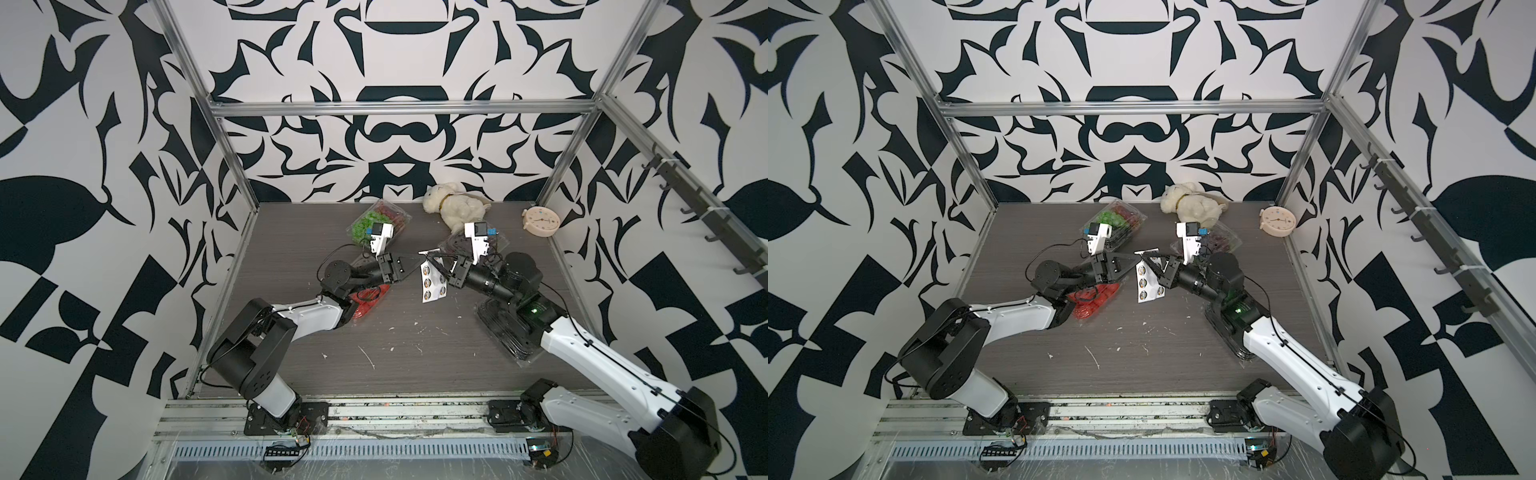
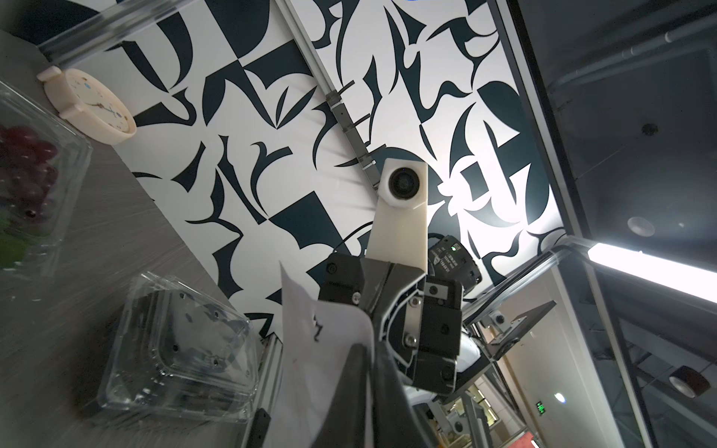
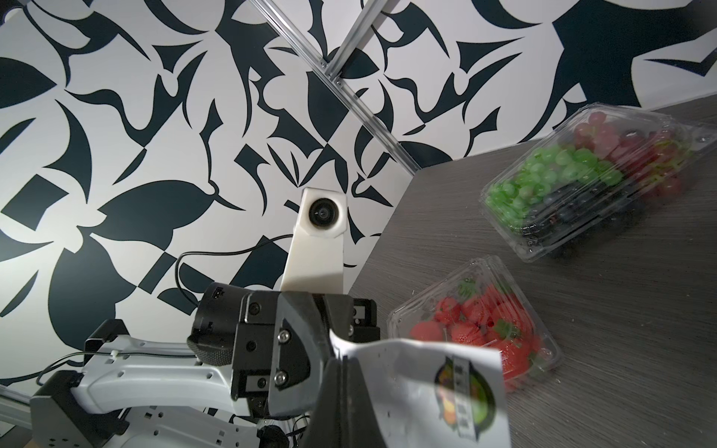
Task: Label fruit boxes
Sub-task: Tear off the label from the label sticker.
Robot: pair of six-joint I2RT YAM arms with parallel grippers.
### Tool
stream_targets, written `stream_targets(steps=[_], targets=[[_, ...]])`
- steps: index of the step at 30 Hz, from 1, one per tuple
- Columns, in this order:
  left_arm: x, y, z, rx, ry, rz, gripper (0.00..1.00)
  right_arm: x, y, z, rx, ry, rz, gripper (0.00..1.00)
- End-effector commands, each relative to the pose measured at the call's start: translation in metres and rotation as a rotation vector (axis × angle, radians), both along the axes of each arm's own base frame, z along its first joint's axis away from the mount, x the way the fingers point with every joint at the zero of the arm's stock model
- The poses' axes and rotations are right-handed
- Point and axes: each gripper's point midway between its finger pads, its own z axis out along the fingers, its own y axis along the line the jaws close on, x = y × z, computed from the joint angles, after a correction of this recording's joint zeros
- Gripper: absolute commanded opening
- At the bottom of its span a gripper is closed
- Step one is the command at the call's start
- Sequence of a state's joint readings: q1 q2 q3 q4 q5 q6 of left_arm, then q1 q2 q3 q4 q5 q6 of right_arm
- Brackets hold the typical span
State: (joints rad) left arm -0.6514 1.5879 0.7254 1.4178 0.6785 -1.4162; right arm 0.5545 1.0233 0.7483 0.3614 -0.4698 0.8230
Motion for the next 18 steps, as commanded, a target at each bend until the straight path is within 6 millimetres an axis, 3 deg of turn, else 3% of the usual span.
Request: stream_targets(steps=[1,4,18], targets=[[-0.008,0.000,0.009,-0.015,-0.051,-0.015,0.31,-0.004,-0.004,0.022,0.021,-0.071,-0.021,0.00],[-0.009,0.002,0.005,-0.010,-0.049,-0.010,0.35,-0.002,-0.006,0.021,0.022,-0.067,-0.036,0.00],[-0.013,0.005,-0.011,0.014,-0.035,0.006,0.35,0.002,-0.011,0.018,0.023,-0.042,-0.075,0.00]])
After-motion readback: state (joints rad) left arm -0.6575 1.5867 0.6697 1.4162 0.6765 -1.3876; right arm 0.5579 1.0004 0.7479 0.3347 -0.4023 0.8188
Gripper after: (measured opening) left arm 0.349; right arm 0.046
